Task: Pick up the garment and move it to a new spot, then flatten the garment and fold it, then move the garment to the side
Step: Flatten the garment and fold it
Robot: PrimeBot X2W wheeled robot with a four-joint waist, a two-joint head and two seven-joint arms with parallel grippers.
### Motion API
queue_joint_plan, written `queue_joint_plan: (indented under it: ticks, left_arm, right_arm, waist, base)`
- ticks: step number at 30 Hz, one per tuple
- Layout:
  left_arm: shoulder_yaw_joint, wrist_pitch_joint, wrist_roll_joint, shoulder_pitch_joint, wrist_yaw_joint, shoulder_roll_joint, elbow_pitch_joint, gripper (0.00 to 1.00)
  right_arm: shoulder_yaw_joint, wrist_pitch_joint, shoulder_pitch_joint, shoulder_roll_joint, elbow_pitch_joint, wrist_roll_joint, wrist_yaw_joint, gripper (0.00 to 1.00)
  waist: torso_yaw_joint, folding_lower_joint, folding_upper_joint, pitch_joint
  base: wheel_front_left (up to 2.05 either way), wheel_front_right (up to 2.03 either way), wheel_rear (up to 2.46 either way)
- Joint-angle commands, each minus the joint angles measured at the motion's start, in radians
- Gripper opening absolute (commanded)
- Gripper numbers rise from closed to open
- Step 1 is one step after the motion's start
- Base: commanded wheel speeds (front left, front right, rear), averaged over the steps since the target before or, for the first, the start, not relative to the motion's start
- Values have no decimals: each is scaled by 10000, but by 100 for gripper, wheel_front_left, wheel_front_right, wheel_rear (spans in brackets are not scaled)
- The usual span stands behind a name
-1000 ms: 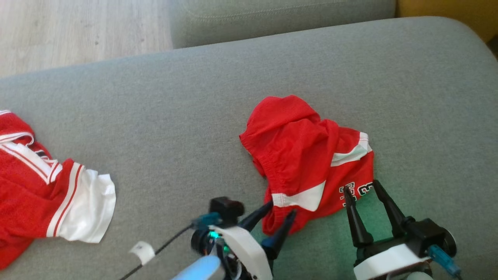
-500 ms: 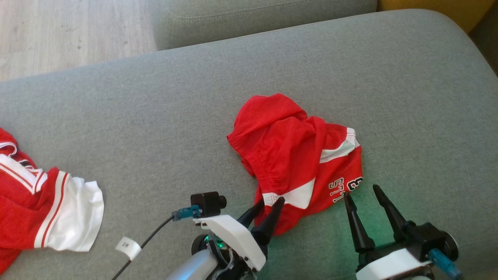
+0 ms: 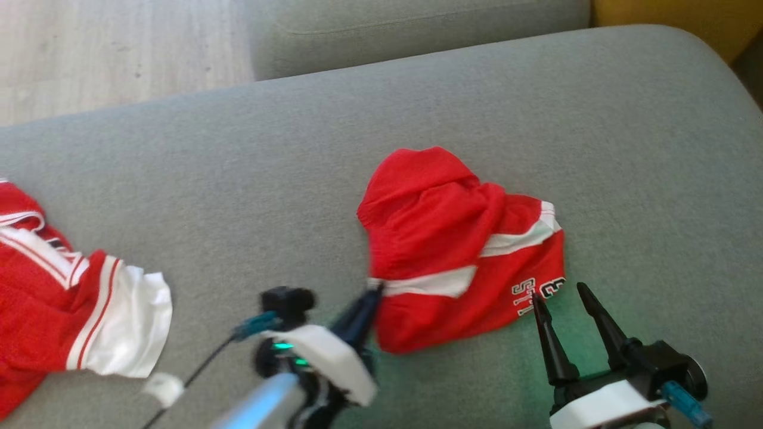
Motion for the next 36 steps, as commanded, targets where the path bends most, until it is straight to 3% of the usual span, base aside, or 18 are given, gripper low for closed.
queue_joint_plan:
  ticks: [1, 9, 15, 23, 29, 36]
  left_arm:
    - [330, -372, 253, -368, 176, 483, -271, 0]
    - [711, -1085, 1191, 267, 1274, 2598, -1657, 0]
    - [769, -848, 1452, 442, 1721, 3498, -2542, 0]
    - [783, -657, 1617, 176, 1880, 3762, -2858, 0]
    - [804, -555, 1608, -90, 1810, 3767, -2831, 0]
    - [799, -531, 1600, -295, 1739, 3690, -2719, 0]
  right_arm:
    - [155, -92, -26, -122, -318, -16, -7, 100]
    - [117, -92, 11, -167, -165, 205, -7, 100]
    - [436, -92, -516, -515, 381, 1319, -7, 100]
    - [2628, 156, -2550, -2658, 1810, 4634, -7, 100]
    - [4437, 983, -3512, -4199, 1220, 7650, -7, 100]
    - [5588, 1253, -3892, -5166, 811, 9389, -7, 97]
  waist:
    - [147, 0, 0, -63]
    - [756, 0, 0, -143]
    - [1211, 0, 0, -10]
    - [1771, 0, 0, 337]
    - [2089, 0, 0, 580]
    - [2378, 0, 0, 637]
  base:
    - [0, 0, 0]
    - [0, 0, 0]
    - [0, 0, 0]
    - [0, 0, 0]
    - [0, 0, 0]
    - [0, 0, 0]
